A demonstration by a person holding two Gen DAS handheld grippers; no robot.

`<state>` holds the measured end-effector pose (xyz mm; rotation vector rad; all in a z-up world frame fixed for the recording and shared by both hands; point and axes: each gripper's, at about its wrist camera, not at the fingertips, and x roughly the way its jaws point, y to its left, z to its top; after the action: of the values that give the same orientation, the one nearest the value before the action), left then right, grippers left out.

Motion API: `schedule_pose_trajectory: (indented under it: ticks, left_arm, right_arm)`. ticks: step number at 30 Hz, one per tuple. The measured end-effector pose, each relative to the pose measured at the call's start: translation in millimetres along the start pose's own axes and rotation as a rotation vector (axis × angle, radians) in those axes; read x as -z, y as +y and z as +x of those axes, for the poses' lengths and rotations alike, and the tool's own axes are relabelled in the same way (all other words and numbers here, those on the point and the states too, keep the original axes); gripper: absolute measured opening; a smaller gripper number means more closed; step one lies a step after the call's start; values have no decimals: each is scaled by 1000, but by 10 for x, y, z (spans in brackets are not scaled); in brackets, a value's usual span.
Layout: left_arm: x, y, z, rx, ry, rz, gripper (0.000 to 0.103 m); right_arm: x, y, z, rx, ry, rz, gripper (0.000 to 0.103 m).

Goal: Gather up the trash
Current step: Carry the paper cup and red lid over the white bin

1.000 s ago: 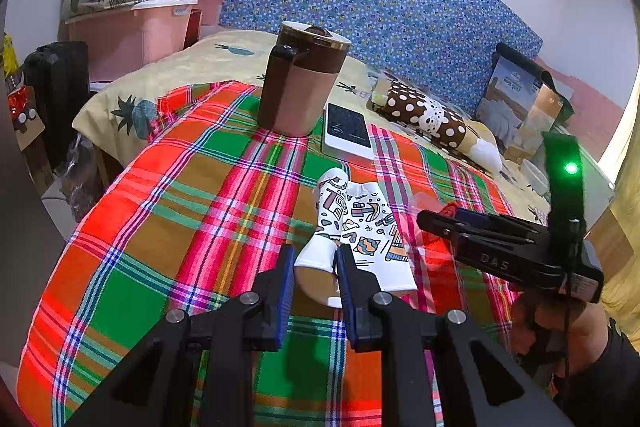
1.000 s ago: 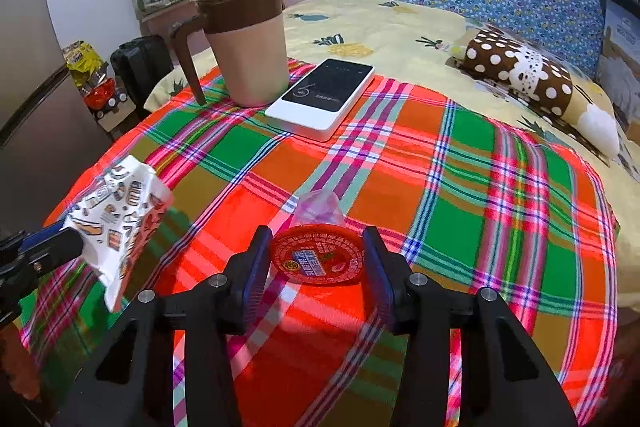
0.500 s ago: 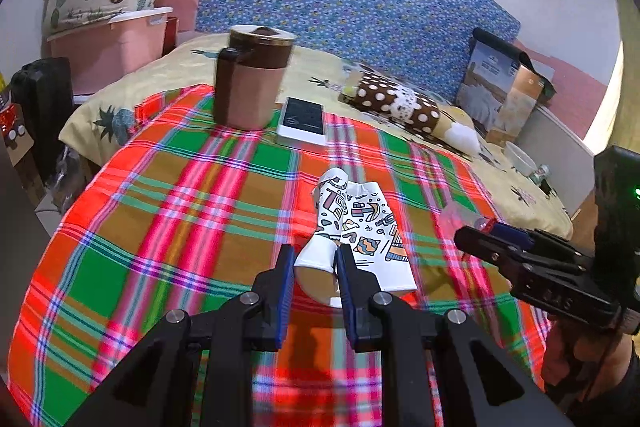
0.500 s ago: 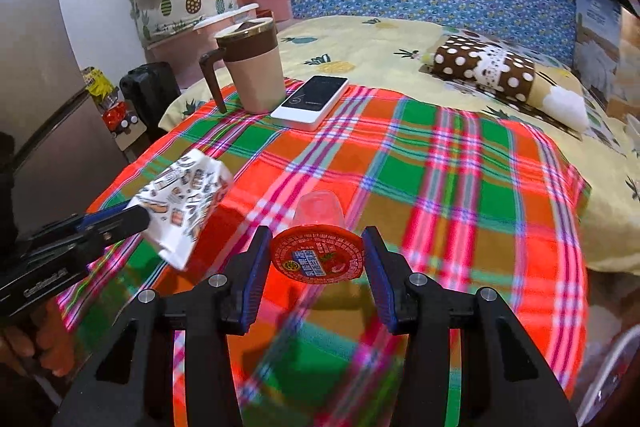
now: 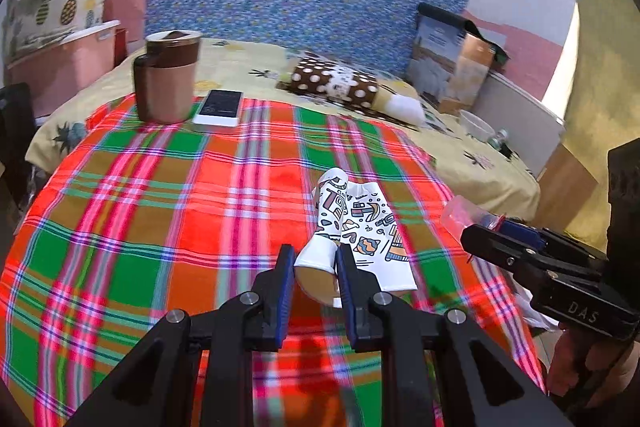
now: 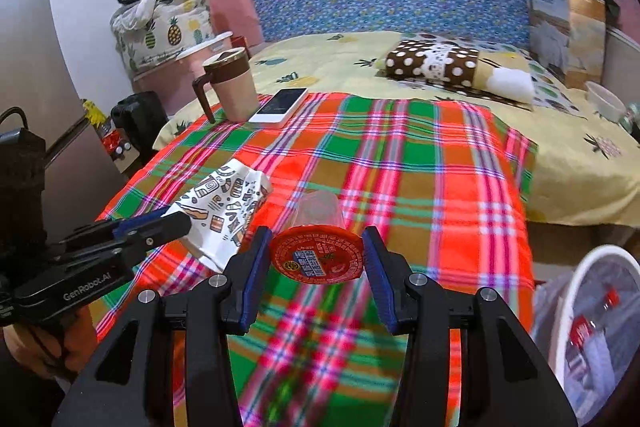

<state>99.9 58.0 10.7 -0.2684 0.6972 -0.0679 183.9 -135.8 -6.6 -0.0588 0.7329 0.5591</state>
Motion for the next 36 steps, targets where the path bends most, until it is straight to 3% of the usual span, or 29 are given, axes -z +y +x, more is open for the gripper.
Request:
schedule_pose_trajectory:
  ticks: [15,36]
  left_arm:
    - [92,-565,-33,72,24,79,21]
    - [223,-1751,519,245,131,243,21]
  right_arm:
    - [248,-286,-321,36,-44,84,48]
    - [681,-1166,-870,211,-82,277,48]
